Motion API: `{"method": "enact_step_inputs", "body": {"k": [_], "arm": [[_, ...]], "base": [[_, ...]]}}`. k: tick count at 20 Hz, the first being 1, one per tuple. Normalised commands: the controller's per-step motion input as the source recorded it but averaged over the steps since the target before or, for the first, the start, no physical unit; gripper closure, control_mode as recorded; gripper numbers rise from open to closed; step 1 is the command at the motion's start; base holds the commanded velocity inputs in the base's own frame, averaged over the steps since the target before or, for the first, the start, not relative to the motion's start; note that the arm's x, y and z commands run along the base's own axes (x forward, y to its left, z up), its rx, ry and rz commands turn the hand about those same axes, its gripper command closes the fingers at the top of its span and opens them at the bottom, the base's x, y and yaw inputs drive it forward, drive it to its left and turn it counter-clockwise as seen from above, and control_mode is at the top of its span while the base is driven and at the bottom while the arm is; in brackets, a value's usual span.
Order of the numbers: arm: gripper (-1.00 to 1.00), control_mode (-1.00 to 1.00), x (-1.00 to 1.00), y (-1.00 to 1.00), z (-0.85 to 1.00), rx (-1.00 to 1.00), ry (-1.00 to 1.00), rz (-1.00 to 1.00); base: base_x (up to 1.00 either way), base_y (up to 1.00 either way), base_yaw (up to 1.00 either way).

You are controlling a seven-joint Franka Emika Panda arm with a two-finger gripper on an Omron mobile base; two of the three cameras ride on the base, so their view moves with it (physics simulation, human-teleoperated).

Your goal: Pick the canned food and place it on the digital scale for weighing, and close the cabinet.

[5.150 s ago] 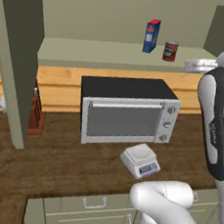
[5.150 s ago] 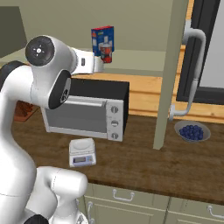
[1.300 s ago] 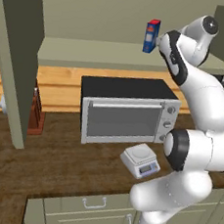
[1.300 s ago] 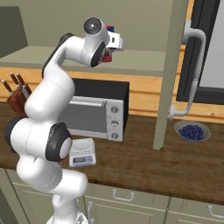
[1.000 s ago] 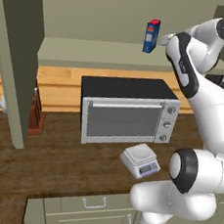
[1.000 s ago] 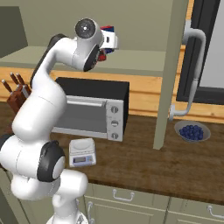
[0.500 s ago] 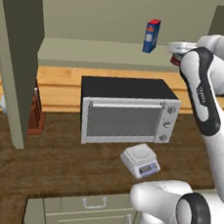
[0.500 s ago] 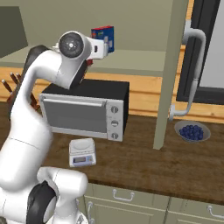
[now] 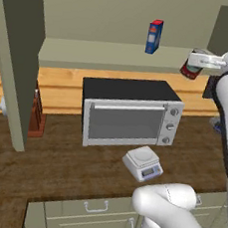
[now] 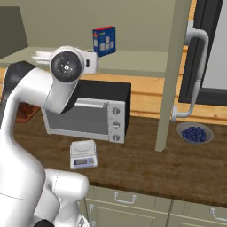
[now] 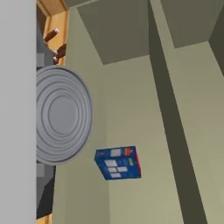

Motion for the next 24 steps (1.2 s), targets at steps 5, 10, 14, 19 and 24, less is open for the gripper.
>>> {"method": "enact_step_inputs", "body": {"k": [5,10,14,19,24], "arm": [[1.0,-1.0,-1.0,0.03,0.0,0.11,0.0,0.12],[1.0,-1.0,-0.95,0.05,-0.14,0.12,-0.01,0.13],[1.0,-1.0,-0.5,0.12,-0.51,-0.01,0.0,0.14],[1.0,-1.0,0.0,0.45,-0.89,-0.2,0.0,0.1],[1.0,-1.0,0.01,0.11,-0.84,-0.18,0.0,0.08]], "base": [[0.0,0.0,0.0],[0.0,0.0,0.0],[0.0,0.0,0.0],[0.0,0.0,0.0],[0.0,0.0,0.0]]}}
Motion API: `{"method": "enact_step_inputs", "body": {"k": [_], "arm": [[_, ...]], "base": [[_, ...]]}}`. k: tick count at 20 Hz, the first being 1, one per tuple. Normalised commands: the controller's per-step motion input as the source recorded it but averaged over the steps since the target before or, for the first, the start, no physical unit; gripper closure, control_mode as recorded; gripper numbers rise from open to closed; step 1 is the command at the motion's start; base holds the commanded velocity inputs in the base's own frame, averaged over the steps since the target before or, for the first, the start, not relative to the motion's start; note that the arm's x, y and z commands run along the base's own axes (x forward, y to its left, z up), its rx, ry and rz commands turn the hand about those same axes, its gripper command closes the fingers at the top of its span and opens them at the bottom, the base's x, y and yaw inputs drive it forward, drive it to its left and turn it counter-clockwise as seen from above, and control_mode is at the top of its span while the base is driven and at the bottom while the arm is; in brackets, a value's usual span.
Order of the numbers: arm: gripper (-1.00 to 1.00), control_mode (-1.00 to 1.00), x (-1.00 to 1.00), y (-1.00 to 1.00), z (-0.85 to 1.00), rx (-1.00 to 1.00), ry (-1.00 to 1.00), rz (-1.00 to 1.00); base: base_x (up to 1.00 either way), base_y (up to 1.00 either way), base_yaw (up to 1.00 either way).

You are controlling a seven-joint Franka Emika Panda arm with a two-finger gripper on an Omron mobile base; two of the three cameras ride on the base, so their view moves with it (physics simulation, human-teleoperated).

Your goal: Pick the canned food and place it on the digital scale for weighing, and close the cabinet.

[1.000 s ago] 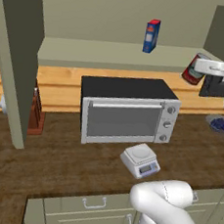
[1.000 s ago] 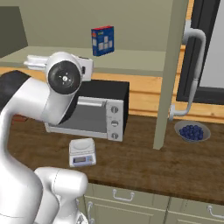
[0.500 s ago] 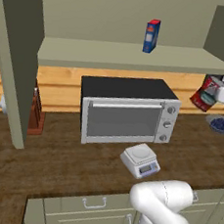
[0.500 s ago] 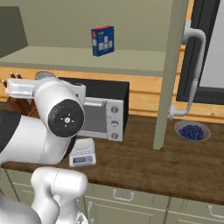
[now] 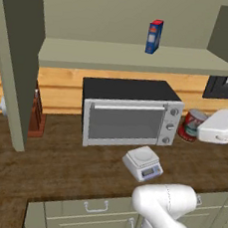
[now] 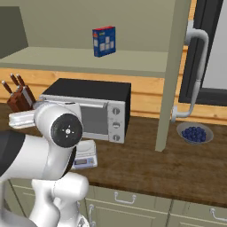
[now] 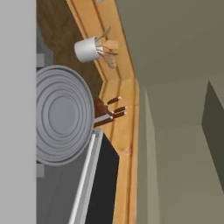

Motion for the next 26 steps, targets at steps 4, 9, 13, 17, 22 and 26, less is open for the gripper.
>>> {"method": "enact_step_inputs", "body": {"k": [4,9,13,17,22,26], "arm": [[1.0,-1.0,0.0,0.0,-0.59,-0.17,-0.02,0.05],[1.0,-1.0,0.47,0.05,-0.68,-0.14,0.01,0.07],[1.0,-1.0,0.49,0.0,-0.72,-0.02,-0.03,0.05],[1.0,-1.0,0.51,0.15,-0.6,0.0,0.0,0.01],[1.0,-1.0,0.55,0.19,-0.48,0.0,0.02,0.0],[1.0,-1.0,0.34,0.06,-0.55,0.0,-0.01,0.0]], "base": [[0.0,0.0,0.0],[0.0,0.0,0.0],[0.0,0.0,0.0],[0.0,0.0,0.0],[0.0,0.0,0.0],[0.0,0.0,0.0]]}}
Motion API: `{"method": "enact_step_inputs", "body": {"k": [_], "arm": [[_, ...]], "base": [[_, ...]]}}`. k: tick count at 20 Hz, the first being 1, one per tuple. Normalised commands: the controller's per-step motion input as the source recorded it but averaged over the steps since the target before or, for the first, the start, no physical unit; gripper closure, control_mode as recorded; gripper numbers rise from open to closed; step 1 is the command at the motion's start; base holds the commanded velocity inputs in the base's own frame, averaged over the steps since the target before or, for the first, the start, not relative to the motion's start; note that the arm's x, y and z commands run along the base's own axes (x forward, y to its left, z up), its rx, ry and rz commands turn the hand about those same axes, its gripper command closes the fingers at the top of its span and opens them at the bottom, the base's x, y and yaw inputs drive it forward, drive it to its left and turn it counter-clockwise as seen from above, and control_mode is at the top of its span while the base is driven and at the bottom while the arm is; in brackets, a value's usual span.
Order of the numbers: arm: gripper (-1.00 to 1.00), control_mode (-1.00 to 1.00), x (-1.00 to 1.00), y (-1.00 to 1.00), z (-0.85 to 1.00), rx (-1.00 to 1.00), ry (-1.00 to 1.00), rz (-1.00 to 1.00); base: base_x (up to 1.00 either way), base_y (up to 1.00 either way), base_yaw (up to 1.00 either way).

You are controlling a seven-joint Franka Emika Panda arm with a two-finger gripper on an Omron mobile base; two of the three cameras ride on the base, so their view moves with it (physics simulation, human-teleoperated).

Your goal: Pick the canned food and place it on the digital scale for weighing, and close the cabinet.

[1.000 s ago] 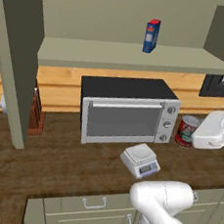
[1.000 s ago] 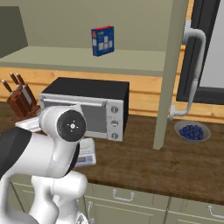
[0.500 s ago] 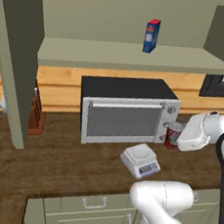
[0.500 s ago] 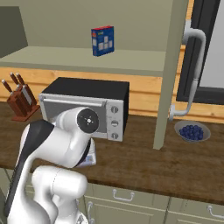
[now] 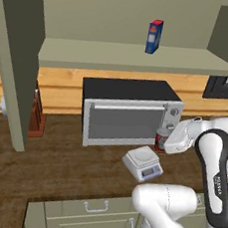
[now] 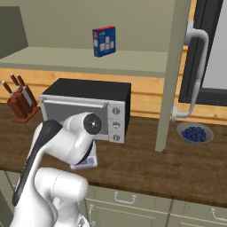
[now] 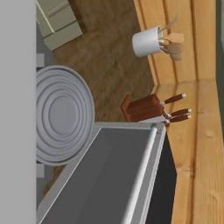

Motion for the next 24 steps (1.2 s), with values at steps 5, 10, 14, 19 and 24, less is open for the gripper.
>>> {"method": "enact_step_inputs", "body": {"k": [5,10,14,19,24], "arm": [[1.0,-1.0,0.17,0.04,-0.54,0.0,-0.01,0.0],[1.0,-1.0,0.12,0.0,-0.39,0.0,0.0,0.0],[1.0,-1.0,0.09,0.0,-0.38,0.0,0.0,0.0],[1.0,-1.0,0.16,0.0,-0.37,0.0,0.0,0.0],[1.0,-1.0,0.22,0.0,-0.24,0.0,0.0,0.0]], "base": [[0.0,0.0,0.0],[0.0,0.0,0.0],[0.0,0.0,0.0],[0.0,0.0,0.0],[0.0,0.0,0.0]]}}
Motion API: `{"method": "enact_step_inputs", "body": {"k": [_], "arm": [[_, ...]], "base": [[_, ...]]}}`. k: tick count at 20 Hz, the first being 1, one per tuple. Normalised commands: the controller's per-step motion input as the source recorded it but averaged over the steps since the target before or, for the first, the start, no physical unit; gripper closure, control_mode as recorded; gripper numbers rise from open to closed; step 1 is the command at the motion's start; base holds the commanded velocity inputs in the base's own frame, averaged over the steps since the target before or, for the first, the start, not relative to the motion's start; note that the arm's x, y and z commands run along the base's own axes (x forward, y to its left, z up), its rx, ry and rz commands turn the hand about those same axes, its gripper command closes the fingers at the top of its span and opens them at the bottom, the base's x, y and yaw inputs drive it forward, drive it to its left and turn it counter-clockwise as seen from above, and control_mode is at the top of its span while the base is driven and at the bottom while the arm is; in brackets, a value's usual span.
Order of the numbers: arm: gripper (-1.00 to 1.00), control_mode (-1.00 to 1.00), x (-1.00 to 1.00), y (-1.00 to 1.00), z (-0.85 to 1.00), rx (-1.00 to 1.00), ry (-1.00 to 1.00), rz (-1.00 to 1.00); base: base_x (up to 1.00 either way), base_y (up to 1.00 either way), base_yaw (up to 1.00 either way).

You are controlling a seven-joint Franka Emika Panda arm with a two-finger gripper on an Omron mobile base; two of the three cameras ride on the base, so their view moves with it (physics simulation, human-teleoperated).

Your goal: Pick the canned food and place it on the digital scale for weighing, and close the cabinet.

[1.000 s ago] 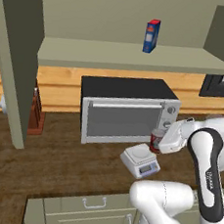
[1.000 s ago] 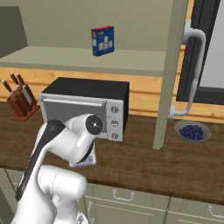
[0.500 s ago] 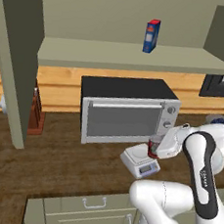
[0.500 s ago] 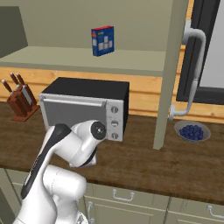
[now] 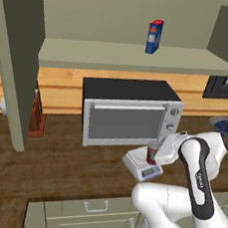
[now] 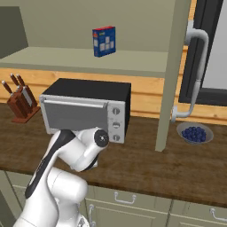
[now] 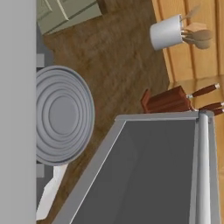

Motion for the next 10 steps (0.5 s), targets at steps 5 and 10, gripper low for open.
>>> {"method": "enact_step_inputs", "body": {"k": [5,10], "arm": [[1.0,-1.0,0.3,0.0,-0.12,0.0,0.0,0.0],[1.0,-1.0,0.23,0.0,-0.11,0.0,0.0,0.0]], "base": [[0.0,0.0,0.0],[0.0,0.0,0.0]]}}
